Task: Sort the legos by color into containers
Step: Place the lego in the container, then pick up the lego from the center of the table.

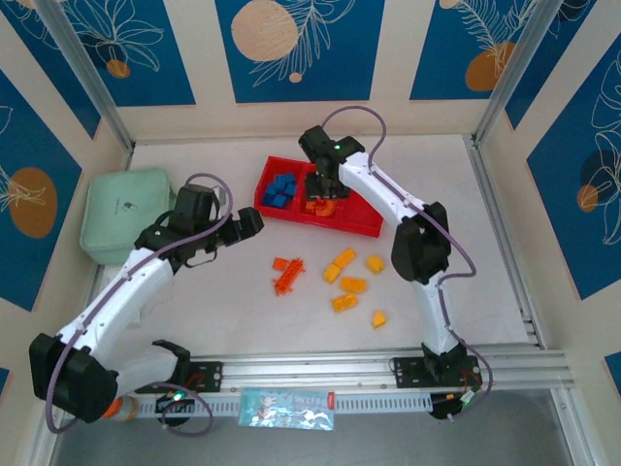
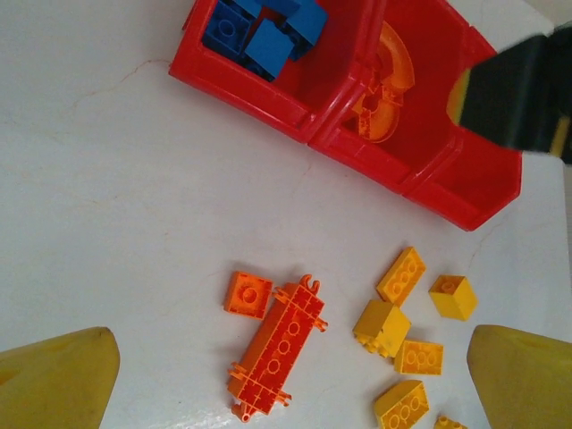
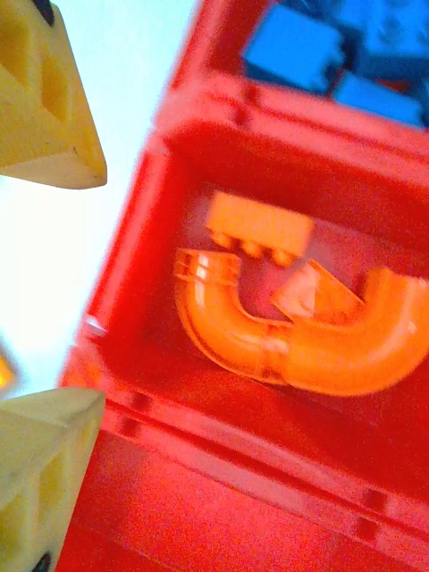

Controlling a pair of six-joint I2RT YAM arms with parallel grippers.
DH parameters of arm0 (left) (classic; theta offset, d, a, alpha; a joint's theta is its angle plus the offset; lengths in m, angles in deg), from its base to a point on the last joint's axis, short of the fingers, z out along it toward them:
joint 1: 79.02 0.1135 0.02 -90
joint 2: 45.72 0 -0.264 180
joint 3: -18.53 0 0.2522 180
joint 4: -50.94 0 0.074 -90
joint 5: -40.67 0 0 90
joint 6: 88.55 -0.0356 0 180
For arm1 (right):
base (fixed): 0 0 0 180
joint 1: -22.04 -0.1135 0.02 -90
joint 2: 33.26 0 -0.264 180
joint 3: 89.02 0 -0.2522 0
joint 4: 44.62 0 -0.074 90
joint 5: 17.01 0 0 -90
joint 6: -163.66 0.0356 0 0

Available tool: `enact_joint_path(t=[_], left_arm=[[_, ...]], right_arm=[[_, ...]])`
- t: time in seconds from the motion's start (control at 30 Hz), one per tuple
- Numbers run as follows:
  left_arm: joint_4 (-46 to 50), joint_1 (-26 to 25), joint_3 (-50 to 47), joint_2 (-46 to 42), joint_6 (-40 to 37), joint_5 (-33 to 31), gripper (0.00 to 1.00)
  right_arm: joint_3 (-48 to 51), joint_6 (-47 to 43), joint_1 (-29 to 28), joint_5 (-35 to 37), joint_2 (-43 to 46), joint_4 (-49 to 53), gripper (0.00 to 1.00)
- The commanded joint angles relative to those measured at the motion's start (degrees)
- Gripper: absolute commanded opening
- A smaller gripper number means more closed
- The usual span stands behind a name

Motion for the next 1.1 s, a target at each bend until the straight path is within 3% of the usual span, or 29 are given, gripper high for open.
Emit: enact_joint_path(t=[0.0,0.23,0.5,0.6,0.83,1.07], left_arm=[[2.99,1.01,0.53,-2.94,-1.11,0.81,0.99],[6.69,1.44,-3.41,-7.60,-0.97,-0.16,0.99],[9.32,1.58,-6.10,-10.80,-0.61,-0.53,0.99],[10.30,1.70,-6.65,-11.65,-0.76,-0.82,0.99],[10.81,1.91,-8.50,-12.98,-0.67,-1.33,0.99],[10.58,2.07,-8.68,-12.79,-0.83,-1.14,0.99]], right_arm=[[5.42,2.61,-3.45,-2.39,6.06,-0.80,0.64],[17.23,10.72,-10.30,-4.87,11.04,-5.57,0.69],[23.27,17.26,-16.15,-7.84,8.53,-7.81,0.76],[26.61,21.36,-17.20,-11.13,8.26,-11.13,0.79],[29.05,29.34,-19.66,-9.66,5.77,-13.16,0.85],[30.65,33.83,-20.03,-7.20,4.48,-14.27,0.84]])
